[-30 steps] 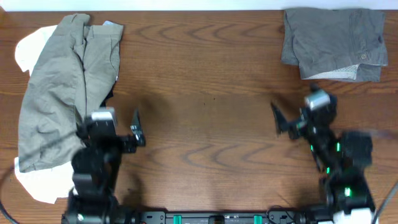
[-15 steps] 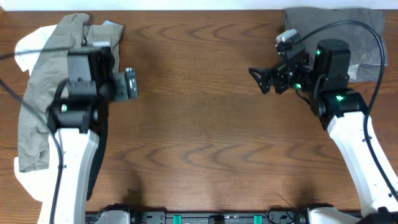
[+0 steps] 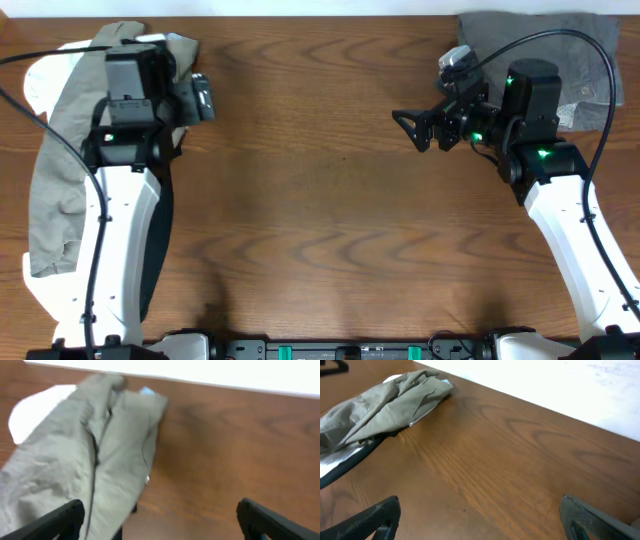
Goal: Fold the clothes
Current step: 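Reach the left gripper to the khaki shorts on the pile and grasp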
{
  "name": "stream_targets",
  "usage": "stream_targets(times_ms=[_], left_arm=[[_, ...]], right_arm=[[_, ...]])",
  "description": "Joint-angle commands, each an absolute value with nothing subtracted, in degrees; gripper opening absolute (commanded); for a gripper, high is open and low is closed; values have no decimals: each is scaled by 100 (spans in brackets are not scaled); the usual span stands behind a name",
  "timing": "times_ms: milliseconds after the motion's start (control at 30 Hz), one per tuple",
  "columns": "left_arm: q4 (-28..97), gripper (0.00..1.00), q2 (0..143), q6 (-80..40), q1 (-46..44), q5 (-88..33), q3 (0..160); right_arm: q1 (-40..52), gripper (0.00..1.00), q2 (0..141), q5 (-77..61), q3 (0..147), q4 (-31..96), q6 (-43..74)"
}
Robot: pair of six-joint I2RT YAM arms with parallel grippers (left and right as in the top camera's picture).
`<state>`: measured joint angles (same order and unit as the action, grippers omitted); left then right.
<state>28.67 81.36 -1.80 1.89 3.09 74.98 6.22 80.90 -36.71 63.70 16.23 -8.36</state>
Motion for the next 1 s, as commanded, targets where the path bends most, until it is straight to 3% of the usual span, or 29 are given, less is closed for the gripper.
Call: stream_targets(times_ms=[0, 67, 367, 767, 900, 967], left_arm=[[2488, 96, 7935, -287, 338, 585, 7620], [2189, 100, 8075, -287, 585, 790, 7620], [1881, 98, 9684, -152, 1780, 722, 8154], [1549, 98, 11360, 150, 1896, 856, 8388], [1398, 99, 11780, 447, 1894, 1000, 8388], [1376, 87, 11880, 454, 1894, 998, 8388]], right_arm=[[569, 99, 8108, -3809, 6504, 1776, -764], [569, 99, 8108, -3854, 6501, 1879, -755], [569, 99, 8138, -3857, 6501, 1911, -753], [569, 99, 8138, -3859, 6501, 2143, -753], [569, 91, 8138, -3857, 6501, 2257, -755], [569, 86, 8138, -3854, 6501, 2250, -753]])
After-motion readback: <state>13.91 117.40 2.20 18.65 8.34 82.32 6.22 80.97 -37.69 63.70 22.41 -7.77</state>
